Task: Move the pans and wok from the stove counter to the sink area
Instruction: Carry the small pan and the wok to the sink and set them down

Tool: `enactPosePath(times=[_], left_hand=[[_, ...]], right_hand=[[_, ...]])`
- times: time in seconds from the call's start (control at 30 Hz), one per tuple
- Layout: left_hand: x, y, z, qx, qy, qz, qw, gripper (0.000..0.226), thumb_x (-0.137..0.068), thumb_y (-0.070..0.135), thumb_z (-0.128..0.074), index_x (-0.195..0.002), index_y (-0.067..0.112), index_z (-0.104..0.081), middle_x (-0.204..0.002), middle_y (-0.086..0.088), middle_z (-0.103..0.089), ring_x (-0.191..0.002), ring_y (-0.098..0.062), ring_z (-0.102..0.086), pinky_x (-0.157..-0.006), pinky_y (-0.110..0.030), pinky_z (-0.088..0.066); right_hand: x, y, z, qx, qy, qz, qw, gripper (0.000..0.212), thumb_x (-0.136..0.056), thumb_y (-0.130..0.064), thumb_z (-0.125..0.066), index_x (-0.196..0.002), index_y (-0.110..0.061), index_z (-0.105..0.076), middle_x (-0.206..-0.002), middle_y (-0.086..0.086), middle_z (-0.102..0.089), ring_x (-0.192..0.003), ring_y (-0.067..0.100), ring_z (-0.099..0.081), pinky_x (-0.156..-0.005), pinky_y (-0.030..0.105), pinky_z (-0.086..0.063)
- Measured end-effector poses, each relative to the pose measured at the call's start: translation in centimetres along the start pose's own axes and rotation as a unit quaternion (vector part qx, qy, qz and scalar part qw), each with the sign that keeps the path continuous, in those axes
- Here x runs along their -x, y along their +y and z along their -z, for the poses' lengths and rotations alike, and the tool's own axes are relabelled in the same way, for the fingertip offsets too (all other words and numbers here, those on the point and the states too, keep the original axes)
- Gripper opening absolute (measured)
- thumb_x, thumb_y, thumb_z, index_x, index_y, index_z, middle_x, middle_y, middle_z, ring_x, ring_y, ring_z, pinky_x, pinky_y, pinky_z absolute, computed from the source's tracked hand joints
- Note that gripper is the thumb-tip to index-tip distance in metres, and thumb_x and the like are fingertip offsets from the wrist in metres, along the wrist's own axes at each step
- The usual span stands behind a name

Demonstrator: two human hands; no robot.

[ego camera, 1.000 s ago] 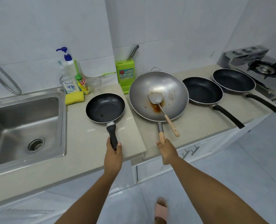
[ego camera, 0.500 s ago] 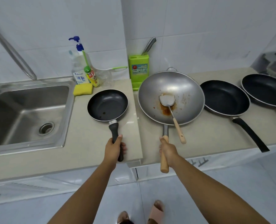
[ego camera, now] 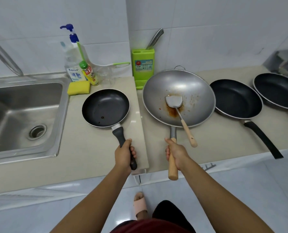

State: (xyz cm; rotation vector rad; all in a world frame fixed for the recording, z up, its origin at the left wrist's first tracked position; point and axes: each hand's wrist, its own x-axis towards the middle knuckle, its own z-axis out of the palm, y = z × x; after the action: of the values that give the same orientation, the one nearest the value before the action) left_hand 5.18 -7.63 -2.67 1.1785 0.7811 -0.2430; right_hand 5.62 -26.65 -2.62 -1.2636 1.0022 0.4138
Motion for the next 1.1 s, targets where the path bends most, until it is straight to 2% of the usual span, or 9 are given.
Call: enactPosePath(times=[0.17, 0.3, 0.5, 0.77, 1.1], left_hand=[[0.4, 0.5, 0.5, -0.03, 0.042, -0.022, 0.998, 0.023, -0.085, 0.016, -0.057, -0.068, 0.015, -0.042, -0.044, 0.005, -0.043, -0.035, -0.009, -0.034, -0.033, -0.019, -0.031], [0.6, 1.3, 1.5, -0.057, 0.021, -0.044, 0.997, 0.025, -0.086, 0.013, -0.056, -0.067, 0.015, -0.041, -0.043, 0.005, -0.042, -0.034, -0.01, -0.033, -0.034, -0.019, -0.03], [2.5, 2.4, 2.1, -0.086, -0.012, -0.114, 0.99, 0.019, -0.088, 0.012, -0.058, -0.073, 0.011, -0.047, -0.043, 0.004, -0.044, -0.035, -0.009, -0.036, -0.034, -0.019, -0.032], [9.0, 1.5, 1.2, -0.006, 0.01, -0.161, 0.987, 0.019, -0.091, 0.014, -0.059, -0.075, 0.012, -0.049, -0.044, 0.005, -0.043, -0.035, -0.008, -0.036, -0.034, -0.019, -0.033], [17.3, -2.1, 5.0, 0.093, 0.114, -0.205, 0.968, 0.026, -0.091, 0.015, -0.058, -0.07, 0.014, -0.044, -0.043, 0.006, -0.041, -0.035, -0.008, -0.035, -0.034, -0.019, -0.032]], right_hand=[[1.2, -0.2, 0.1, 0.019, 0.006, 0.014, 1.0, 0.046, -0.082, -0.046, -0.075, -0.059, -0.012, -0.052, -0.044, 0.0, -0.05, -0.036, 0.012, -0.044, -0.041, 0.022, -0.043], [2.2, 0.0, 0.6, 0.016, 0.004, 0.021, 1.0, 0.045, -0.079, -0.043, -0.078, -0.056, -0.013, -0.053, -0.041, -0.001, -0.05, -0.034, 0.011, -0.044, -0.043, 0.025, -0.044], [5.0, -0.3, 2.9, 0.043, -0.006, 0.055, 0.998, 0.036, -0.084, -0.031, -0.072, -0.059, -0.012, -0.055, -0.041, -0.001, -0.049, -0.032, 0.01, -0.043, -0.035, 0.02, -0.042], [10.2, -1.6, 6.2, 0.105, -0.077, 0.135, 0.982, 0.026, -0.087, -0.025, -0.067, -0.069, -0.011, -0.055, -0.044, -0.001, -0.049, -0.033, 0.01, -0.042, -0.035, 0.019, -0.04], [13.9, 0.1, 6.6, 0.2, -0.175, 0.165, 0.95, 0.023, -0.087, -0.026, -0.068, -0.073, -0.011, -0.059, -0.041, -0.003, -0.052, -0.031, 0.009, -0.045, -0.034, 0.017, -0.04]])
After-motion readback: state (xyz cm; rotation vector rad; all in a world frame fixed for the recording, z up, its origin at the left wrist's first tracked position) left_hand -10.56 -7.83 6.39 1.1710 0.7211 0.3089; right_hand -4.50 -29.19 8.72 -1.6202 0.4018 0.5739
